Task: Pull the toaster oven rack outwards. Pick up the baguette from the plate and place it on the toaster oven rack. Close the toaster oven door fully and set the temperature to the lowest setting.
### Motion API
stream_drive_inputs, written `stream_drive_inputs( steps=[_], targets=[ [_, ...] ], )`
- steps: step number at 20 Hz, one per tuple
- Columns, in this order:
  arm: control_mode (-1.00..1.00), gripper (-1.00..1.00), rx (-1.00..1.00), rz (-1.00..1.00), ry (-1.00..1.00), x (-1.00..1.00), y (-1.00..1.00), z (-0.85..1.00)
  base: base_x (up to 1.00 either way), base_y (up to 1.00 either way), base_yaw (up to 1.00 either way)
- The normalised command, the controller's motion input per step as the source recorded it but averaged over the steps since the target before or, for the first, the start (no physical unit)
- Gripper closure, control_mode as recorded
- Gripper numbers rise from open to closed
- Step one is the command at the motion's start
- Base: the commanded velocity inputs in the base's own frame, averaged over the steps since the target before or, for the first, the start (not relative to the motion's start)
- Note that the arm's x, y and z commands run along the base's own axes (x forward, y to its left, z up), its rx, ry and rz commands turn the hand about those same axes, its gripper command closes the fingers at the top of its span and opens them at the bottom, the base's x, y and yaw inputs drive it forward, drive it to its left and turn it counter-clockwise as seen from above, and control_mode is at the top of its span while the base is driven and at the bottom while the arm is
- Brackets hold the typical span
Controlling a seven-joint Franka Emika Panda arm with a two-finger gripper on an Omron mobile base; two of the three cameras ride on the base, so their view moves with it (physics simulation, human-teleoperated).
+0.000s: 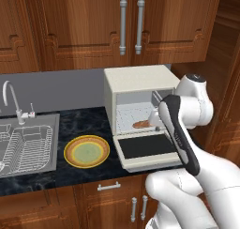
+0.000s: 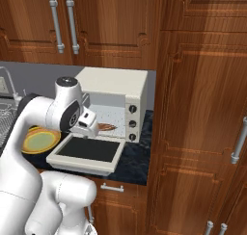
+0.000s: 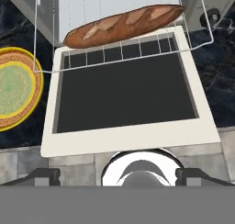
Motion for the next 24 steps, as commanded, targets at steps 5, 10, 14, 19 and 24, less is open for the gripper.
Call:
stream_drive_inputs(
  steps=[5, 10, 14, 19, 24],
  targets=[
    [-1.0, -1.0, -0.03, 0.0, -0.04, 0.02, 0.0, -0.27, 0.0, 0.0, 0.0],
    [-1.0, -1.0, -0.05, 0.0, -0.01, 0.18, 0.0, -0.29, 0.0, 0.0, 0.0],
    [-1.0, -1.0, -0.07, 0.0, -0.02, 0.23, 0.0, -0.34, 0.0, 0.0, 0.0],
    [-1.0, -1.0, -0.05, 0.0, -0.16, 0.29, 0.0, -0.23, 0.0, 0.0, 0.0],
    [-1.0, -1.0, -0.01, 0.0, -0.16, 0.26, 0.0, -0.22, 0.0, 0.0, 0.0]
  ],
)
